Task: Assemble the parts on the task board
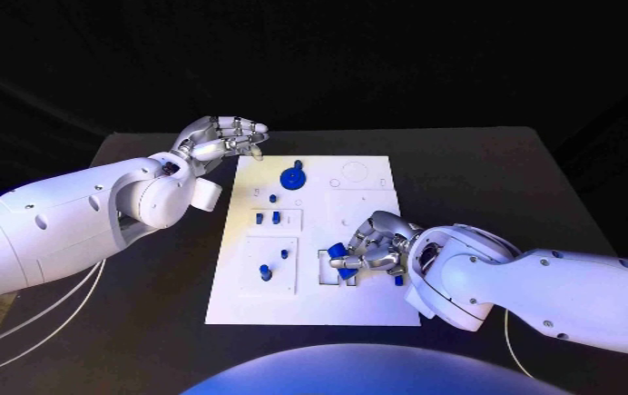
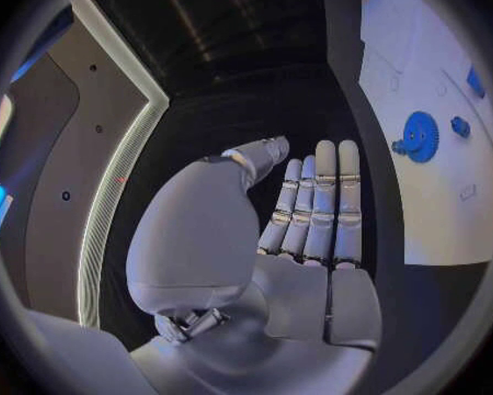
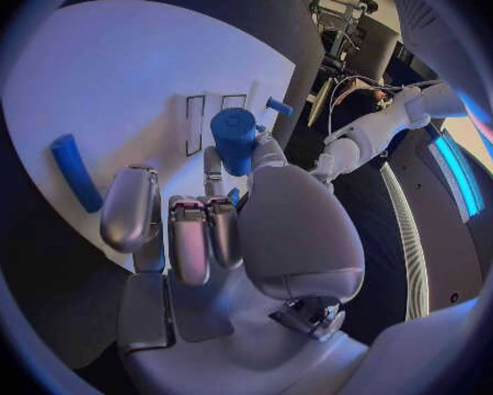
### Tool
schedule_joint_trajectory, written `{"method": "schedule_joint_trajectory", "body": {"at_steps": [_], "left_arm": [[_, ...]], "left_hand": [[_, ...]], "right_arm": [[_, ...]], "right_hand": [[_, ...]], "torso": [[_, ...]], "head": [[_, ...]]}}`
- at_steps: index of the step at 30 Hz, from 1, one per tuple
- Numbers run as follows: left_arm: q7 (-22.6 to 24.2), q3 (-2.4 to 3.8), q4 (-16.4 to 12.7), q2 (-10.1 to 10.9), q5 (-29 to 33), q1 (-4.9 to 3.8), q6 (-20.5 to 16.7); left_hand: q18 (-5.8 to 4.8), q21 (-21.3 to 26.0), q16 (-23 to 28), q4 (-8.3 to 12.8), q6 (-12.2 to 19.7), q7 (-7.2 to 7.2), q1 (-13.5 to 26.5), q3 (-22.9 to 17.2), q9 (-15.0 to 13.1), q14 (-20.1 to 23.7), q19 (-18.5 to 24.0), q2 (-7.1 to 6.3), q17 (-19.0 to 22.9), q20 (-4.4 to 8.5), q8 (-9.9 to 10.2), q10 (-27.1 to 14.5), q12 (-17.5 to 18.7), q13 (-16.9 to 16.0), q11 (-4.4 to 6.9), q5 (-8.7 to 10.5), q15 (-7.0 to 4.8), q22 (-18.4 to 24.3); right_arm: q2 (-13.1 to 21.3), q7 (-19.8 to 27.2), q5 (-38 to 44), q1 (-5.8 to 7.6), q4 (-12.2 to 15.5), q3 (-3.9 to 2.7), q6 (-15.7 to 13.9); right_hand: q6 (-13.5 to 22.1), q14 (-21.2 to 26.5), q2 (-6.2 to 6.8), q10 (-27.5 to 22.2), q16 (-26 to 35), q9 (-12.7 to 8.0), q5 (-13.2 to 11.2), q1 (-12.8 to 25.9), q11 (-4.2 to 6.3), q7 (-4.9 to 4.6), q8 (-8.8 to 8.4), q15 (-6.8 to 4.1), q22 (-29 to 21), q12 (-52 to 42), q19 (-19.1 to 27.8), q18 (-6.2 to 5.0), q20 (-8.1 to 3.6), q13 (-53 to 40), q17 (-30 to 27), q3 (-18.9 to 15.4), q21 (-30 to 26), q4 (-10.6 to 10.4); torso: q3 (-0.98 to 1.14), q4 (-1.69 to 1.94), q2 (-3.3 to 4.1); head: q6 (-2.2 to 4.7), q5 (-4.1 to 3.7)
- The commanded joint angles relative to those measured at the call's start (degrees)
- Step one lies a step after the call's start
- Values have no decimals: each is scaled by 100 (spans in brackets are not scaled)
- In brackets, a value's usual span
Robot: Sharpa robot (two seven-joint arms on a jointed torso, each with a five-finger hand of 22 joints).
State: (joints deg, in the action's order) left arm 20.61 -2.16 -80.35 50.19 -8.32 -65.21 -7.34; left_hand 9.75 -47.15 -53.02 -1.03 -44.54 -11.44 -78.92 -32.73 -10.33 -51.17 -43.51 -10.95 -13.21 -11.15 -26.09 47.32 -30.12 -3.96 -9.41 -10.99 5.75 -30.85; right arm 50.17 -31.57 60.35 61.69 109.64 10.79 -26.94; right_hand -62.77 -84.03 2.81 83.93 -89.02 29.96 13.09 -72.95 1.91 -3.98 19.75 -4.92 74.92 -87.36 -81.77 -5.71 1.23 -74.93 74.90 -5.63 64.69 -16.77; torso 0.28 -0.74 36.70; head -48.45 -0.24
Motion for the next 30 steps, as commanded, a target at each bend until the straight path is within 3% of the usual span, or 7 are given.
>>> {"method": "schedule_joint_trajectory", "body": {"at_steps": [1,22,30], "left_arm": [[16,4,-21,-13,-22,-4,89],[-16,4,-35,4,-25,-6,85],[-24,4,-38,10,-28,-7,86]], "left_hand": [[68,39,23,5,-26,-130,8,44,8,-14,2,33,9,11,-32,25,-22,7,5,-1,-28,6],[68,47,29,4,-26,-130,8,47,14,-21,-7,37,11,11,-36,25,-20,8,5,-3,-28,12],[68,47,29,4,-26,-130,8,47,14,-21,-7,37,11,11,-36,25,-20,8,5,-3,-28,12]], "right_arm": [[-49,24,-145,-16,-29,-1,38],[-250,1,-174,-39,-187,1,320],[-260,1,-91,-46,-213,2,195]], "right_hand": [[-280,-548,-153,507,-15,10,15,-44,36,224,66,-52,544,2,-3,99,-16,-1313,1257,-39,-14,-1],[-309,-552,-244,515,-20,-2,13,234,35,224,89,-51,559,-13,3,96,-16,-1330,1274,-150,-31,-2],[-312,-552,-250,519,-20,-2,13,252,36,226,93,-51,561,-21,2,97,-16,-1336,1274,-158,-28,-1]], "torso": [[-1,-1,-1],[11,-6,1],[5,-7,1]], "head": [[-7,5],[-33,43],[-27,41]]}}
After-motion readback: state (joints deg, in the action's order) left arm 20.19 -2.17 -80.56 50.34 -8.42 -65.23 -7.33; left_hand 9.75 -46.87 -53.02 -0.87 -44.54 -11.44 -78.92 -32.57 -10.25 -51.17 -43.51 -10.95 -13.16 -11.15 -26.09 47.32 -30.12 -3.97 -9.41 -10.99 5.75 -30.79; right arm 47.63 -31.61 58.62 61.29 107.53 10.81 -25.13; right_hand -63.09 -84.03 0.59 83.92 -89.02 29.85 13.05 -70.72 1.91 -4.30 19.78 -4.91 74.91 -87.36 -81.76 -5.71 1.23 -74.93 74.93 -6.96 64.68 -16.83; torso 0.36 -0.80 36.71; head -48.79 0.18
